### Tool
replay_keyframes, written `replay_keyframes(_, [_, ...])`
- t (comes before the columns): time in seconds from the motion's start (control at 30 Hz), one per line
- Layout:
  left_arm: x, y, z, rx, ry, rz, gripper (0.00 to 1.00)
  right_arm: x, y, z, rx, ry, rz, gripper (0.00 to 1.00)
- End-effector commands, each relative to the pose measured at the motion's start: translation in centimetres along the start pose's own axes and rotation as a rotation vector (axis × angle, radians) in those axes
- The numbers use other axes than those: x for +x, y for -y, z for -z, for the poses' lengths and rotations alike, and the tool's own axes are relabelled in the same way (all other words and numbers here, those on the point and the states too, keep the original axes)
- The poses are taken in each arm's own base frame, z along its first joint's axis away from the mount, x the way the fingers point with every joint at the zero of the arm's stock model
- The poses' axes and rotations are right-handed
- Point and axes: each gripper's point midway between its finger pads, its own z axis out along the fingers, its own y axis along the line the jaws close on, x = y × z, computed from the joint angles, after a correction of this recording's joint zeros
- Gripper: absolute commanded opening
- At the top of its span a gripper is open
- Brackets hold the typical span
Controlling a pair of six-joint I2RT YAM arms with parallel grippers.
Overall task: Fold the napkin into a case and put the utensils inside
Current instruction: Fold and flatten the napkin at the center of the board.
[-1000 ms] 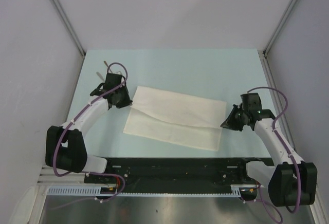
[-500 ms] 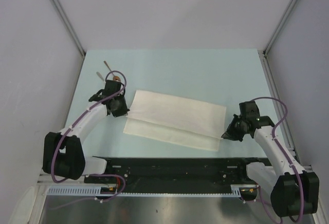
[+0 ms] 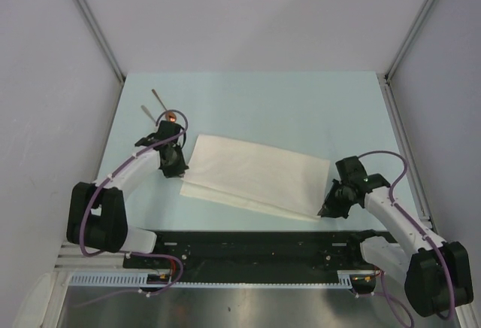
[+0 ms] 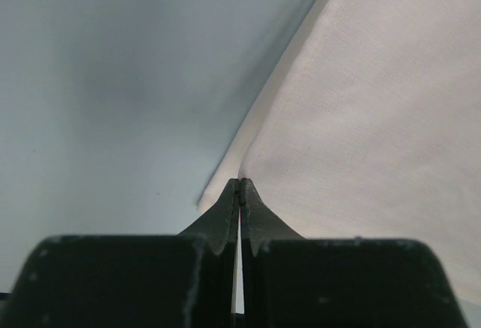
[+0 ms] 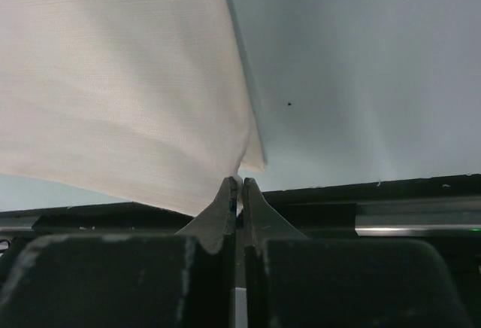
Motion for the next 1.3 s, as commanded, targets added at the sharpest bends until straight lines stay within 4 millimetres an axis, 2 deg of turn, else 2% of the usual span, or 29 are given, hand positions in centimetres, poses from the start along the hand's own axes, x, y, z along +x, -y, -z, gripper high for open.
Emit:
replay_keyframes(0.0, [0.2, -0.8, -0.9, -0.042, -0.008, 0.014, 0.0, -0.2, 0.7, -0.9, 0.041, 0.015, -0.03, 0.0])
replay_keyframes(0.4, [2.0, -1.7, -1.8, -0.066, -0.046, 0.019, 0.0, 0.0, 1.5, -2.4, 0.068, 0.017, -0.055, 0.0])
replay_keyframes(0.8, [2.3, -2.3, -1.8, -0.1, -0.058, 0.027, 0.0, -0.1, 1.9, -2.8, 0.093, 0.02, -0.073, 0.0])
replay_keyframes(1.0, [2.5, -2.4, -1.0, -0.1, -0.049, 0.047, 0.0, 0.1, 1.7, -3.0, 0.095, -0.001, -0.074, 0.0])
replay_keyframes(1.27, [3.7, -2.3, 0.1, -0.078, -0.06, 0.133, 0.0, 0.1, 1.8, -3.0, 0.103, -0.002, -0.071, 0.0])
